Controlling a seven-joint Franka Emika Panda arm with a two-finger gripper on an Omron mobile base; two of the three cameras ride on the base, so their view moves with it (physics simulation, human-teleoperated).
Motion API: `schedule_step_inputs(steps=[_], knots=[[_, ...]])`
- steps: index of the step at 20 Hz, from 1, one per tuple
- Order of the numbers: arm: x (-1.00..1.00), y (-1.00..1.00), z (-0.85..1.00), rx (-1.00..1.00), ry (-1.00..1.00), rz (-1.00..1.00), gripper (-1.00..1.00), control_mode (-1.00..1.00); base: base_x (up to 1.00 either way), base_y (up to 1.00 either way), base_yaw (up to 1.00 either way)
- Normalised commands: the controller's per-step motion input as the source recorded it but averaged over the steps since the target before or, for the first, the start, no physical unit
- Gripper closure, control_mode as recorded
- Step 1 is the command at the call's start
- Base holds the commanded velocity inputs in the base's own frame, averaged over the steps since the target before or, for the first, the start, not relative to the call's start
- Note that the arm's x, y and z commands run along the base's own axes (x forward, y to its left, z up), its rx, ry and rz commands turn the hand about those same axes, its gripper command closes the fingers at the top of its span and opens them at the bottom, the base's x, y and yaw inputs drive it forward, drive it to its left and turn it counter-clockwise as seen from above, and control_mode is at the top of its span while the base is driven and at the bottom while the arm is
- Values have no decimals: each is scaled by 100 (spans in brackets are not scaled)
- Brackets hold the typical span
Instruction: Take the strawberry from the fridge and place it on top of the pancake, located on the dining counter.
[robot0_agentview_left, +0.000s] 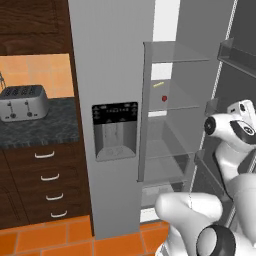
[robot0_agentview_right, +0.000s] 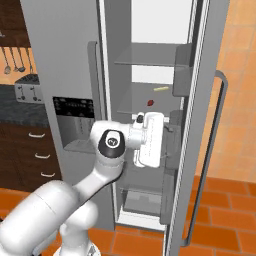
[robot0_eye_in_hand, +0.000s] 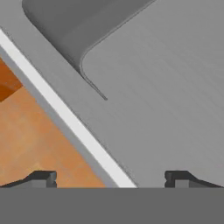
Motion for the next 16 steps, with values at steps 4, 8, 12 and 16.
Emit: schedule_step_inputs(steps=[4, 8, 12, 16], knots=[[-8, 100, 16, 2, -13, -15, -100, -100, 0, 0, 0], [14, 100, 0, 17, -4, -29, -100, -100, 0, 0, 0], [28, 100, -1, 35, -9, -34, -100, -100, 0, 0, 0], [37, 64, -14, 51, -28, -42, -100, -100, 0, 0, 0]])
